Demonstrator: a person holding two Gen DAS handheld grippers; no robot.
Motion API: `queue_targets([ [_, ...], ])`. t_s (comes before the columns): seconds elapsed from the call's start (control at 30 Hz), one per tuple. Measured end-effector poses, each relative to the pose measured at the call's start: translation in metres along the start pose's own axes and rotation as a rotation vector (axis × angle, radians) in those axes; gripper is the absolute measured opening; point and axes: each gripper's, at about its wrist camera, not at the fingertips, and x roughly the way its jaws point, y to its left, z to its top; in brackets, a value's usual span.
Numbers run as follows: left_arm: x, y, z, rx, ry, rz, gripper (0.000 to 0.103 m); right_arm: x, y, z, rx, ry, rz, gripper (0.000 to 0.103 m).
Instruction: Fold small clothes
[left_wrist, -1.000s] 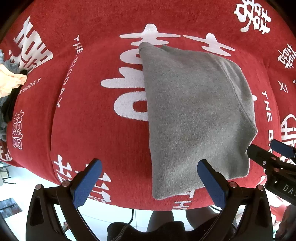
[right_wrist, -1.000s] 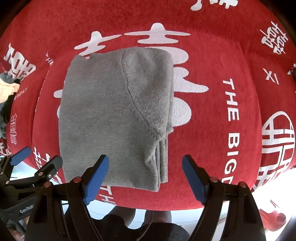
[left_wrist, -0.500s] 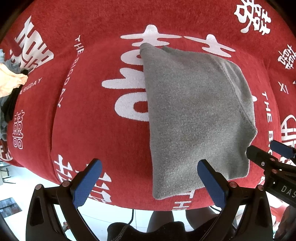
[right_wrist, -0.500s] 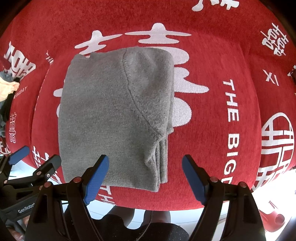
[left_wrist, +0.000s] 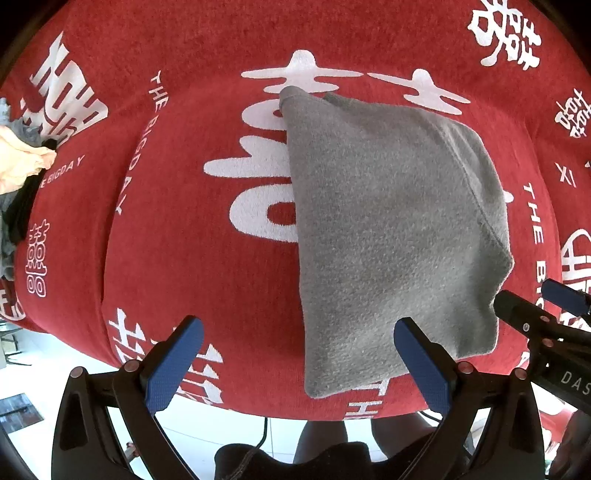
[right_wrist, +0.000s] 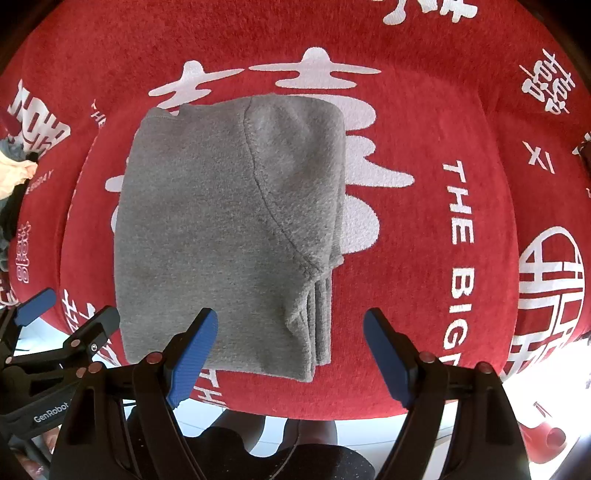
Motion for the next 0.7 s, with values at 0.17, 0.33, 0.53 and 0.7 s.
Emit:
queue_targets([
  [0.17, 0.0002, -0.0008, 0.0001, 0.004, -0.004, 0.004, 0.103, 0.0006, -0.0007, -0.0002, -0.005, 0.001, -0.006, 0.084],
  [0.33, 0.0, -0.0021, -0.0003, 0.006, -0.007, 0.005, 0.103, 0.0006, -0.0007, -0.0007, -0.003, 0.0, -0.007, 0.084],
  [0.53, -0.0004, -0.004, -0.001, 0.014, -0.009, 0.017, 0.103, 0.0008, -0.0004, -0.0019, -0.004, 0.001, -0.005, 0.084],
  [0.7, 0.001, -0.0025, -0.0008, 0.005, -0.001, 0.021, 0.103, 0.0004, 0.0, -0.0031, -0.003, 0.0, -0.005, 0.084],
])
